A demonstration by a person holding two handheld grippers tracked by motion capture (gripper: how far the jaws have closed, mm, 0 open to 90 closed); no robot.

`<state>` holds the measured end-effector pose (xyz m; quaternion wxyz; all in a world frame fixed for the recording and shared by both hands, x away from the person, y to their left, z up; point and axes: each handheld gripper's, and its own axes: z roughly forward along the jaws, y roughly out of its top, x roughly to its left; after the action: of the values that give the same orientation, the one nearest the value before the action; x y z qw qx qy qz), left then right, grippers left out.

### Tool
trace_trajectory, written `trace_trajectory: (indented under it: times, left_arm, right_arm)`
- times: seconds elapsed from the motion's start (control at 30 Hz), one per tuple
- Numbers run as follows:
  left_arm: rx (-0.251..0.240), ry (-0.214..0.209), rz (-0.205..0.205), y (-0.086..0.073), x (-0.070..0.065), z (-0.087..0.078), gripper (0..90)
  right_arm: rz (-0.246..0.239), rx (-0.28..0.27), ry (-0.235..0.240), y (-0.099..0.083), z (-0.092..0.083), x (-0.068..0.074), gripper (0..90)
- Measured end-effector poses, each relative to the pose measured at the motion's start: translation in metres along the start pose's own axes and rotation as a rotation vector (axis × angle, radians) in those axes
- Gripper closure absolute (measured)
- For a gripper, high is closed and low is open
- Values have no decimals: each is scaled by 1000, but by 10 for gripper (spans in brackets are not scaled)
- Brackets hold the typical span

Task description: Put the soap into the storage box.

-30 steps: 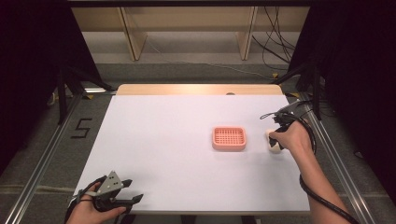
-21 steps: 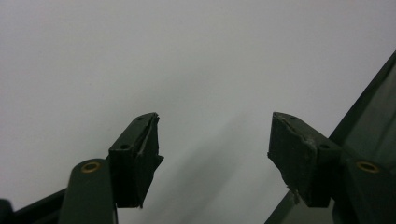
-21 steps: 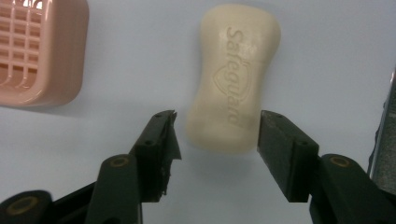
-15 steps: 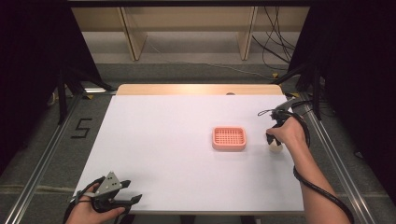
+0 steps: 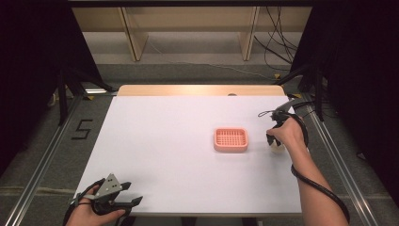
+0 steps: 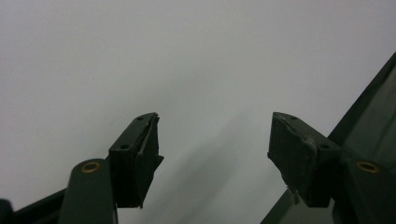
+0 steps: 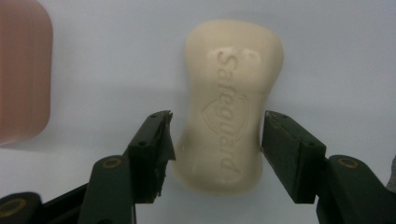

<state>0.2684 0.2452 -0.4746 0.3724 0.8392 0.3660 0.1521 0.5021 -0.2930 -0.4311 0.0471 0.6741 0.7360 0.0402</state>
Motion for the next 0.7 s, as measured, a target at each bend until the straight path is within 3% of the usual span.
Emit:
trace_trajectory:
  times: [0.03, 0.07, 0.1, 0.17, 0.2, 0.23, 0.27, 0.3, 0.33, 0.37, 0.47, 0.5, 0.53, 0.6, 0.63, 0.7]
  left_arm:
    - [-4, 7, 2, 0, 0, 1, 331]
    - [-3, -2, -3, 0, 0, 0, 331]
    - [-15, -21, -17, 0, -1, 0, 331]
    - [-14, -20, -17, 0, -1, 0, 331]
    - [-5, -18, -7, 0, 0, -1, 331]
    - [-5, -18, -6, 0, 0, -1, 331]
    - [-10, -25, -16, 0, -1, -1, 331]
    - [-10, -25, -16, 0, -1, -1, 331]
    - [-13, -21, -17, 0, -1, -1, 331]
    - [-14, -18, 0, 0, 0, -1, 331]
    - [-13, -21, -17, 0, -1, 0, 331]
    - [-13, -20, -18, 0, -1, 0, 331]
    - [-13, -20, -16, 0, -1, 0, 331]
    - [-13, -17, 2, 0, 0, -1, 331]
    - [-13, -17, 3, 0, 0, -1, 331]
    - [-13, -18, 2, 0, 0, -1, 331]
  right_arm:
    - [-1, -11, -4, 0, 2, -1, 433]
    - [-46, 10, -11, 0, 2, -4, 434]
    - [-17, 16, -9, 1, 2, -1, 432]
    - [-27, 1, -11, 1, 5, -2, 432]
    - [-4, 22, -7, 3, 6, -2, 435]
    - [-27, 5, 14, 2, 9, -5, 437]
    - [10, 33, 23, 4, 8, -3, 437]
    - [10, 33, 23, 4, 8, -3, 437]
    - [-27, 6, -6, 2, 11, -4, 439]
    - [-44, 17, -11, 3, 12, -6, 445]
    - [-12, 23, -3, 5, 13, -4, 462]
    - [-12, 26, -10, 5, 12, -3, 469]
    - [-40, -7, 24, 4, 16, -5, 471]
    - [-46, 9, 17, 5, 15, -5, 474]
    - [-12, 19, 17, 5, 14, -2, 476]
    - [-36, 30, 1, 7, 13, -3, 481]
